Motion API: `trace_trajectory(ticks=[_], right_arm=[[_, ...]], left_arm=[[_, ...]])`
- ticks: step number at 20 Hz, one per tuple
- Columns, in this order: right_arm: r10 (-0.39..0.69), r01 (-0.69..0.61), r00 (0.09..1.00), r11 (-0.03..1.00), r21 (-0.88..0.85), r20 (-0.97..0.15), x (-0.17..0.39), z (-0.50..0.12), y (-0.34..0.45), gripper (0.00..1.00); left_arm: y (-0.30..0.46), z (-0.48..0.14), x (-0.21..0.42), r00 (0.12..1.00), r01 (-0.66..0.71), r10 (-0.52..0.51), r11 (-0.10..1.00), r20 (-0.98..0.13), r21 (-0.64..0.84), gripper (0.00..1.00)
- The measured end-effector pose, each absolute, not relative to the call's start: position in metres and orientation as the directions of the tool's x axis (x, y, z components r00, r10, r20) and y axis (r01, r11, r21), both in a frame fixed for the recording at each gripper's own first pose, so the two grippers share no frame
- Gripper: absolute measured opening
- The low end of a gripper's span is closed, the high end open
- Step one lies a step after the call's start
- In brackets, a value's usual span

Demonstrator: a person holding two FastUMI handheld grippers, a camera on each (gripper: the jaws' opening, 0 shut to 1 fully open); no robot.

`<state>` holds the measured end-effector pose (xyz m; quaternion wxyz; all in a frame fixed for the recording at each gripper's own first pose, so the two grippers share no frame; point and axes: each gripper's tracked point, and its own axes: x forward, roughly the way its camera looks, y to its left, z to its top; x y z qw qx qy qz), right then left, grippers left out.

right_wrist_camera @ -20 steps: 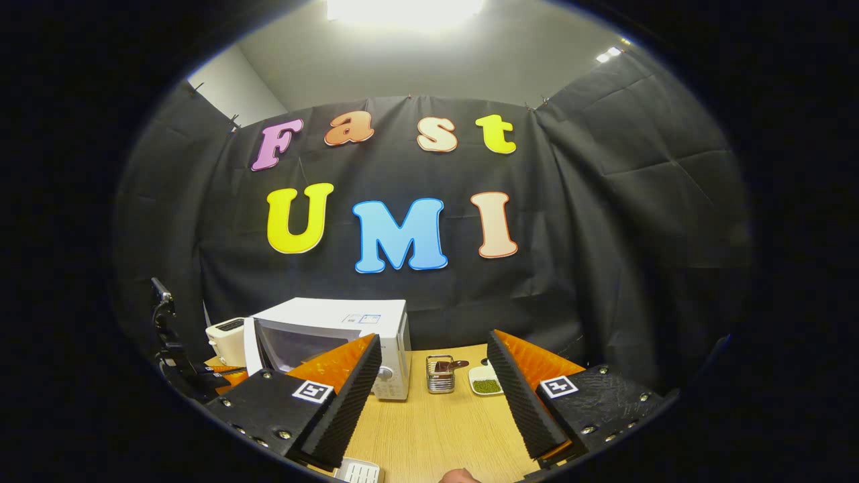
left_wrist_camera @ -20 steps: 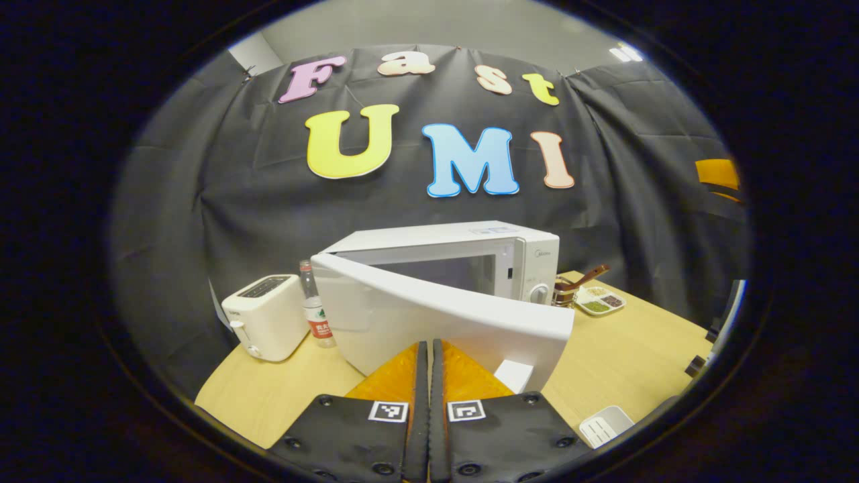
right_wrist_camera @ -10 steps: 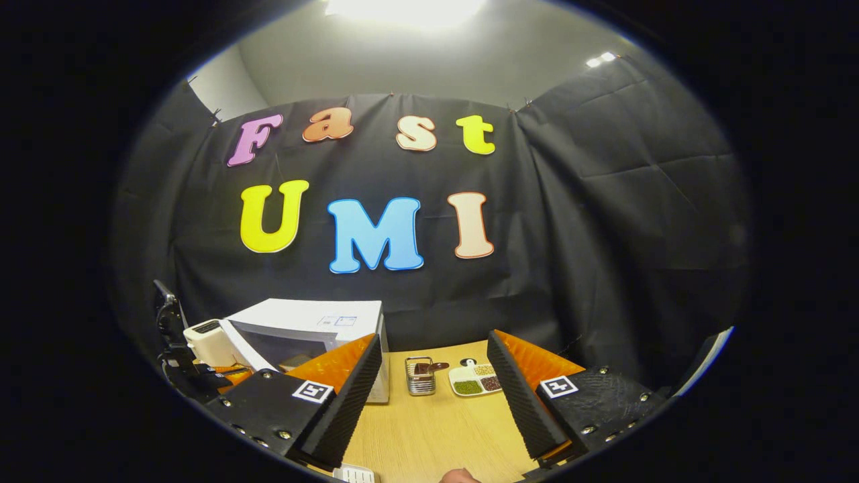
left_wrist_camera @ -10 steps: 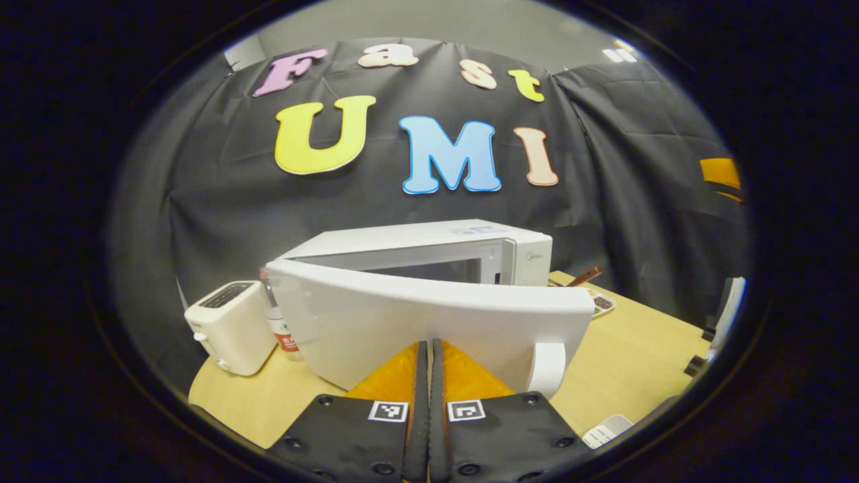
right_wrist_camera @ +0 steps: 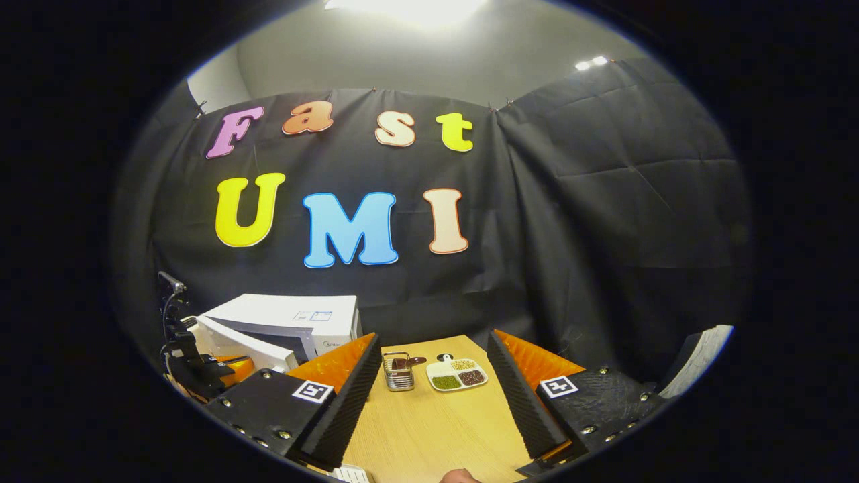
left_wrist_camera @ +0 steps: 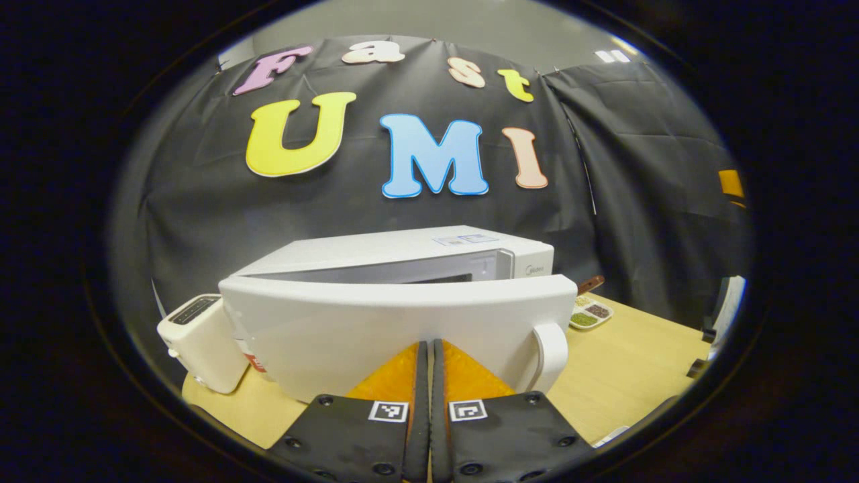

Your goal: Open the microwave oven with the left hand, put the food in, and close the microwave oven.

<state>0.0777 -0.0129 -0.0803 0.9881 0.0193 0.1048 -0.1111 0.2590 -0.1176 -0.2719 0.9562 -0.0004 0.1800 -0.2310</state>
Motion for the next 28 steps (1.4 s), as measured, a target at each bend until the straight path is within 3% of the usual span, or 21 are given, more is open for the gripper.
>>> trace_trajectory(ticks=[19, 24, 28], right_arm=[[-0.276, 0.283, 0.927, 0.959, -0.009, -0.252, 0.073, -0.096, -0.007, 0.96], [-0.250, 0.257, 0.932, 0.966, -0.007, -0.263, 0.081, -0.100, 0.001, 0.96], [-0.197, 0.201, 0.944, 0.979, -0.014, -0.266, 0.089, -0.099, 0.016, 0.96]], left_arm=[[-0.111, -0.282, 0.325, 0.861, 0.382, -0.396, 0.918, -0.320, -0.109, 0.07], [-0.110, -0.285, 0.327, 0.886, 0.353, -0.350, 0.935, -0.304, -0.047, 0.10], [-0.123, -0.286, 0.331, 0.867, 0.381, -0.380, 0.923, -0.322, -0.063, 0.07]])
